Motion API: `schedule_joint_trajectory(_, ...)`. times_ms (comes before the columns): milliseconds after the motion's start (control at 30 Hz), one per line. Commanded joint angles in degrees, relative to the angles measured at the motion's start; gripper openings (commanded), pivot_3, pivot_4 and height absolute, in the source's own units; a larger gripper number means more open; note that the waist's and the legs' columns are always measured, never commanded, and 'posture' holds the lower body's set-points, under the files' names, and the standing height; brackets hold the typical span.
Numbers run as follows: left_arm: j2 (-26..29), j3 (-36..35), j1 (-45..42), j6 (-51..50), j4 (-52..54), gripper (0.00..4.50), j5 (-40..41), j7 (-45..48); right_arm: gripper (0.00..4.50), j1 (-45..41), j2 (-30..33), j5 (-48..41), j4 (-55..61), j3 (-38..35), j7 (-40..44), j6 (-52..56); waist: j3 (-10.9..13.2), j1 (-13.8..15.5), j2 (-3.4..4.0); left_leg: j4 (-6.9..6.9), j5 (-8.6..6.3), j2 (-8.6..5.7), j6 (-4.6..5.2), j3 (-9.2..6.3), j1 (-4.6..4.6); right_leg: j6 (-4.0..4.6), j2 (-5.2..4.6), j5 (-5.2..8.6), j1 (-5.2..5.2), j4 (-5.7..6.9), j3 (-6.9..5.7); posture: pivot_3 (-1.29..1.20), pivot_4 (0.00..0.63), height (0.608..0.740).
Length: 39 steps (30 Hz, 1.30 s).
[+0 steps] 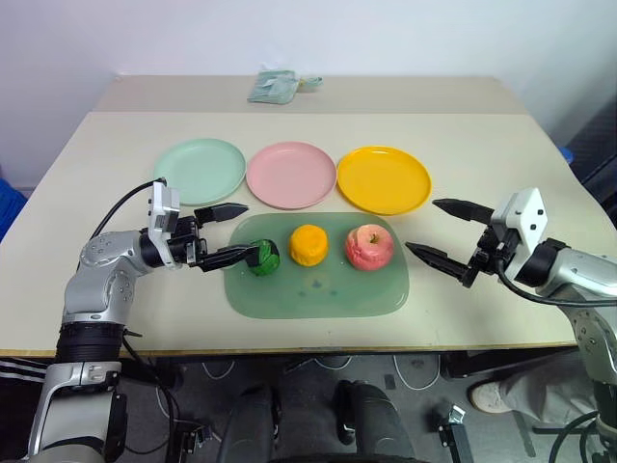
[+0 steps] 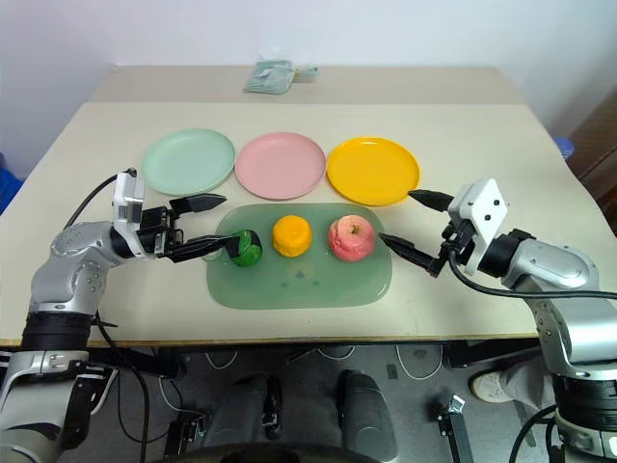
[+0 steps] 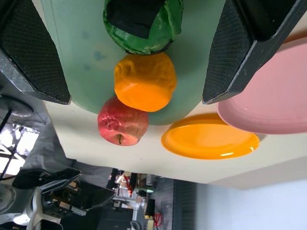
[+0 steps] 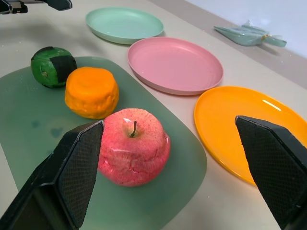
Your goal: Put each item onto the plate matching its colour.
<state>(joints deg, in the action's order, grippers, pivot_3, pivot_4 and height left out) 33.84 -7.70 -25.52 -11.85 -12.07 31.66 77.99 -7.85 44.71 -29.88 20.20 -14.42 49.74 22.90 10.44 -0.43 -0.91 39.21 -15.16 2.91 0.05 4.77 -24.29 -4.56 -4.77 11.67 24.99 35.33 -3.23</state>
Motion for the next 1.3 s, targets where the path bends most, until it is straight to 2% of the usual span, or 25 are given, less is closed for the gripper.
schedule_joint_trajectory(33,0.8,-0.5,-0.5,0.5,1.6,4.5,0.5,0.5,4.46,-1.3,0.8,-0.5,2.1,-1.4,-0.7,0.1,0.0,0.0,0.0,0.0,0.0,0.0,0.0,0.0,0.0,0.0,0.0,0.0,0.0,0.0,0.0,0.0,0.15,0.74)
schedule_joint_trajectory(567,3.5,-3.2,0.0,0.6,1.5,4.5,1.4,0.4,4.46,-6.2,-1.8,1.9,0.8,3.5,-2.6,-1.4,0.0,0.1,0.0,-0.01,0.0,0.01,0.0,0.01,-0.02,0.01,0.01,0.0,0.02,-0.02,0.0,0.0,0.15,0.74)
schedule_joint_trajectory(833,3.4,-0.2,-4.7,-0.5,-0.7,4.5,0.0,2.4,4.46,-3.1,-3.3,1.8,4.3,2.5,-5.1,-1.0,0.0,0.8,0.0,0.0,0.0,0.01,0.0,0.04,-0.03,0.01,0.01,0.0,0.02,-0.03,0.0,0.0,0.15,0.74)
schedule_joint_trajectory(1033,5.1,2.9,-5.2,-7.6,0.2,4.5,1.3,6.2,4.46,-1.9,-0.9,-4.4,7.8,1.3,-1.8,3.3,0.0,1.1,0.0,-0.01,0.0,0.01,0.0,0.06,-0.02,0.01,0.02,0.0,0.03,-0.04,0.01,0.0,0.15,0.74)
schedule_joint_trajectory(1167,5.0,4.9,-3.9,-3.6,-1.4,4.5,-3.1,5.8,4.46,-1.1,1.0,-11.8,13.0,0.3,0.4,8.0,0.0,1.1,0.0,-0.01,0.0,0.02,0.0,0.03,-0.02,0.02,0.02,0.01,0.03,-0.03,0.01,0.0,0.15,0.74)
schedule_joint_trajectory(1300,2.7,7.1,-4.0,2.3,-4.8,4.5,-8.5,1.9,4.46,-0.6,2.3,-12.8,16.6,0.6,-0.3,9.3,0.0,1.2,-0.01,-0.01,0.0,0.02,0.0,0.01,-0.03,0.03,0.01,0.01,0.04,-0.05,0.01,0.0,0.15,0.74)
